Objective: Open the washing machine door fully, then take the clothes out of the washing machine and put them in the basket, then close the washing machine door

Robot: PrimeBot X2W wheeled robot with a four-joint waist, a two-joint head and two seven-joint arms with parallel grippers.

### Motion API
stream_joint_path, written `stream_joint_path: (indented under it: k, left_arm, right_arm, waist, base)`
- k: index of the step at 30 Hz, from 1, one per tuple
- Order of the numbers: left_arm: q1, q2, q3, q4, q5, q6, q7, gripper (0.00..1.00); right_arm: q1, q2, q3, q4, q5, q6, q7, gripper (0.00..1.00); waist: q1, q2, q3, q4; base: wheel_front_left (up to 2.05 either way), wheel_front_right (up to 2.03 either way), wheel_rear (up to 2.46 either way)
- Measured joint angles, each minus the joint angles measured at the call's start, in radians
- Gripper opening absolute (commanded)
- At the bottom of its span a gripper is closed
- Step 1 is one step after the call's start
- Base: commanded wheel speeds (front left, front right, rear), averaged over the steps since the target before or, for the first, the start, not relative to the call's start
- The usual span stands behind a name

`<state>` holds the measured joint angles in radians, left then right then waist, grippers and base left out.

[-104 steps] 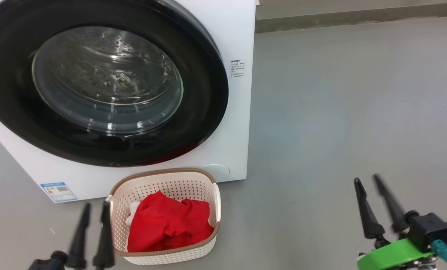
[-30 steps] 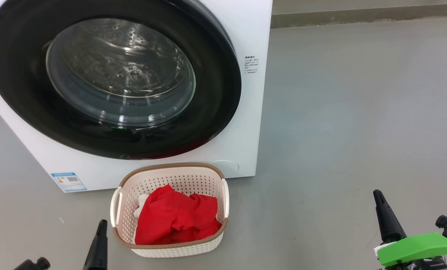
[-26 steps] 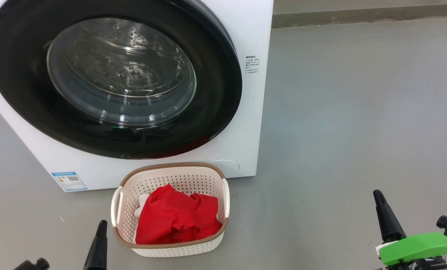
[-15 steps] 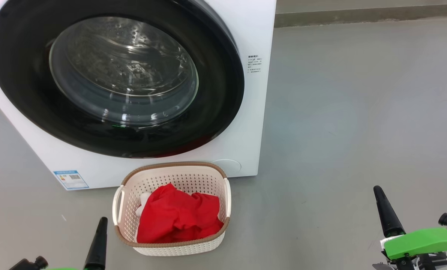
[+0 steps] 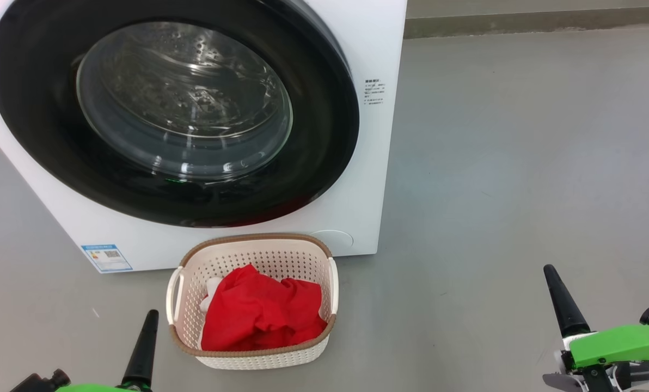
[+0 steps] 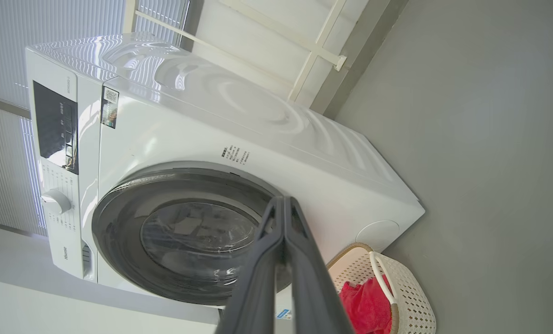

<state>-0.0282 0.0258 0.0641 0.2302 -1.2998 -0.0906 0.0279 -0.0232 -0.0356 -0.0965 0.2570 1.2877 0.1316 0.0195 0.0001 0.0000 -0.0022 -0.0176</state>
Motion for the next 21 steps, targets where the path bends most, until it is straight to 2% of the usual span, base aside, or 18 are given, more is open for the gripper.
stream_joint_path:
  k: [21]
  left_arm:
    - [-0.03,0.004,0.01,0.029,-0.236,-0.024,0.064,0.0]
  right_arm:
    - [-0.027,-0.003,-0.02,0.008,0.25,0.0,0.062,0.0]
  waist:
    - [-0.0001,0.0,0.004,0.014]
  base:
    - [0.0,0.0,0.0]
